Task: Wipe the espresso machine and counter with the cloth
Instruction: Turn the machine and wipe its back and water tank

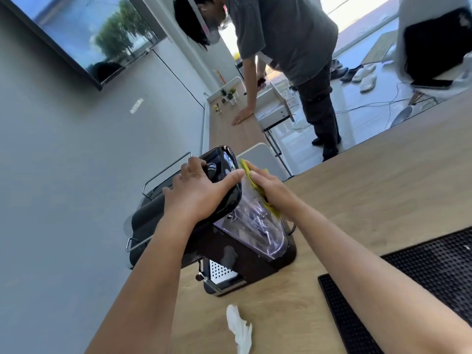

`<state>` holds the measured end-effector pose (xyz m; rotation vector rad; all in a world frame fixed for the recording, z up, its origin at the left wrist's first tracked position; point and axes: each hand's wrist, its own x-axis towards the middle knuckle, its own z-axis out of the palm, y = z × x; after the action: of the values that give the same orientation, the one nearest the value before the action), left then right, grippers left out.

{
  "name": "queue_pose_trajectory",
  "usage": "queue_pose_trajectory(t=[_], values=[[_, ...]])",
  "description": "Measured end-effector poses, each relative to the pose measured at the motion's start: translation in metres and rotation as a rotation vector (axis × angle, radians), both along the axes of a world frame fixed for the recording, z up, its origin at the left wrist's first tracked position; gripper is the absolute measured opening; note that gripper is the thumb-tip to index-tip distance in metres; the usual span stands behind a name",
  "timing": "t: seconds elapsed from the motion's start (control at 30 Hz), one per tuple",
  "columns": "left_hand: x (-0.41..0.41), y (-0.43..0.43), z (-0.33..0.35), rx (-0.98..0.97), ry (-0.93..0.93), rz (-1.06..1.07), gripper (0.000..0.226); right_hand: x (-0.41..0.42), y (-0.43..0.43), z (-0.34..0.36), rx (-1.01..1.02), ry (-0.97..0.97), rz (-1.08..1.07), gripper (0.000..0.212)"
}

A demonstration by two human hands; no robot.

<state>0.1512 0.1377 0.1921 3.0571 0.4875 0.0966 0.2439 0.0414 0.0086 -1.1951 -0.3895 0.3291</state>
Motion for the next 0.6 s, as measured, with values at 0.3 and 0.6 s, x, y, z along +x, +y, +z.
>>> queue_pose_trajectory(t=[0.3, 0.6], values=[[0.001, -0.006, 0.0, -0.051, -0.036, 0.045, 0.081, -0.003, 0.002, -0.038, -0.031, 0.199, -0.101, 0.046], [0.001, -0.009, 0.0, 0.0, -0.042, 0.052, 0.075, -0.028, 0.001, 0.003, 0.206, 0.047, -0.076, 0.037]])
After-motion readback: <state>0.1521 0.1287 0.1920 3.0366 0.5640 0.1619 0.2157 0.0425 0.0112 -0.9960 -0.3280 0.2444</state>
